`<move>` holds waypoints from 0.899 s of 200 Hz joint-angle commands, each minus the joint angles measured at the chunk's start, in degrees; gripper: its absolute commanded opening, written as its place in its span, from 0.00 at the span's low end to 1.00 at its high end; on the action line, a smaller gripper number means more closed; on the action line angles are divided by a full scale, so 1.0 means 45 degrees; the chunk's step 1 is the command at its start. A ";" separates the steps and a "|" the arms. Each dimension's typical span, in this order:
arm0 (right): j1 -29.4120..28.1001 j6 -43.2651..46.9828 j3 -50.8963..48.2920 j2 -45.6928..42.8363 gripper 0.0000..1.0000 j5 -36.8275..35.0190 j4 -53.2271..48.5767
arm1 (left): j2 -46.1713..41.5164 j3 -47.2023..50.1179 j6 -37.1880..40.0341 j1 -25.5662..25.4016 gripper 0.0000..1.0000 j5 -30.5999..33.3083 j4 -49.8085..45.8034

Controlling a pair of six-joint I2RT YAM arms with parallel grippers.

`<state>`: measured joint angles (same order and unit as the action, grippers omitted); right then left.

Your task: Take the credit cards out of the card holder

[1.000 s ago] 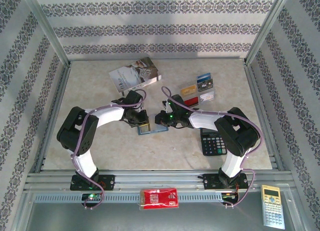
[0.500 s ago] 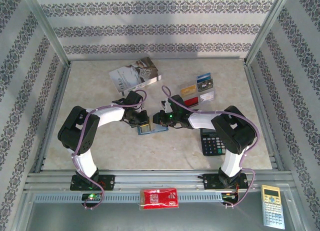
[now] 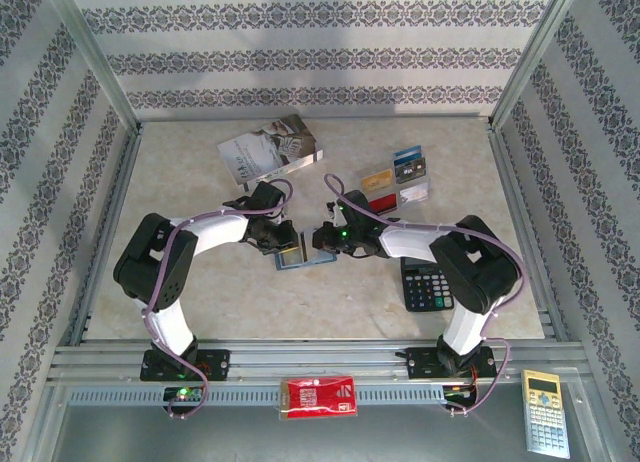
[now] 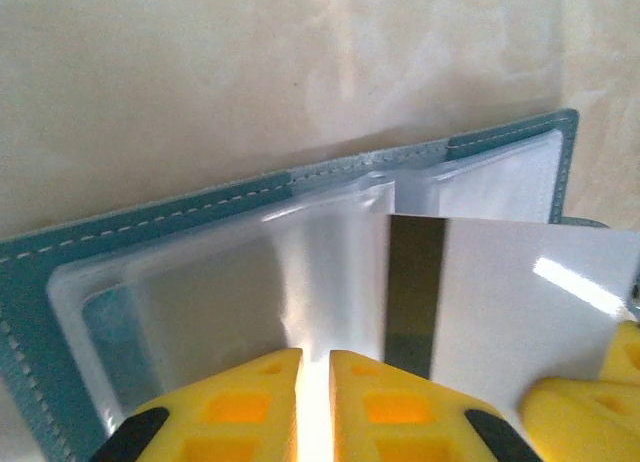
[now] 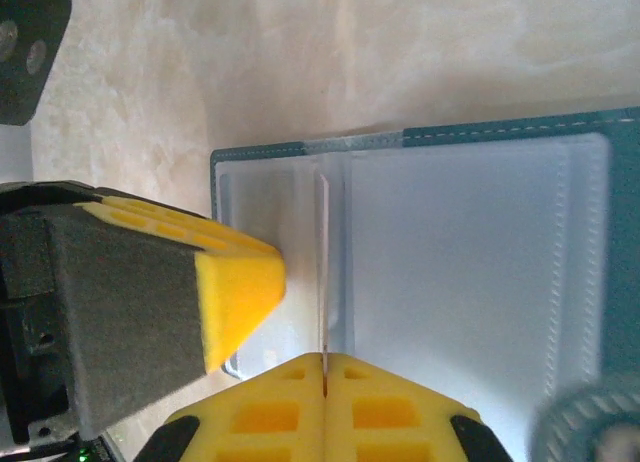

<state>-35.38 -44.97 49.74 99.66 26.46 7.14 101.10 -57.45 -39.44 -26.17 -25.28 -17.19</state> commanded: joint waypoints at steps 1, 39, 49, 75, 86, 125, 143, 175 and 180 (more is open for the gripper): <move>0.0032 0.1207 0.0227 -0.1306 0.03 -0.1143 -0.1431 | -0.0929 -0.0055 -0.0005 -0.0006 0.19 0.0370 -0.0449; 0.0156 0.2259 0.0147 -0.3219 0.02 -0.2024 -0.2386 | -0.2376 -0.0601 0.0815 0.0407 0.27 0.1565 -0.2025; 0.0305 0.2382 0.0139 -0.3722 0.03 -0.2207 -0.2628 | -0.2827 -0.0789 0.1207 0.0562 0.31 0.2245 -0.2719; 0.0807 0.2667 0.0195 -0.4841 0.02 -0.2918 -0.3540 | -0.4022 -0.0897 0.1962 0.1021 0.50 0.3474 -0.3851; 0.1162 0.2571 0.0227 -0.5278 0.02 -0.3283 -0.4003 | -0.4478 -0.0848 0.2214 0.1280 0.58 0.3726 -0.4107; 0.2540 0.1386 0.0573 -0.6256 0.00 -0.5567 -0.6329 | -0.5920 -0.0406 0.3003 0.1931 0.79 0.4300 -0.4371; 0.3002 0.0789 0.0926 -0.6209 0.00 -0.6726 -0.7340 | -0.6474 -0.0170 0.3257 0.2076 0.90 0.4538 -0.4276; 0.3544 0.0038 0.2209 -0.5042 0.00 -0.9036 -0.8811 | -0.6990 0.0089 0.3685 0.2224 1.00 0.4644 -0.3991; 0.3640 -0.0061 0.2452 -0.4790 0.00 -0.9220 -0.8892 | -0.6995 0.0082 0.3744 0.2265 1.00 0.4695 -0.3968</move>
<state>-20.49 -41.34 55.75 74.30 -4.58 -26.00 70.83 -58.17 -26.04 -17.08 -6.11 -33.61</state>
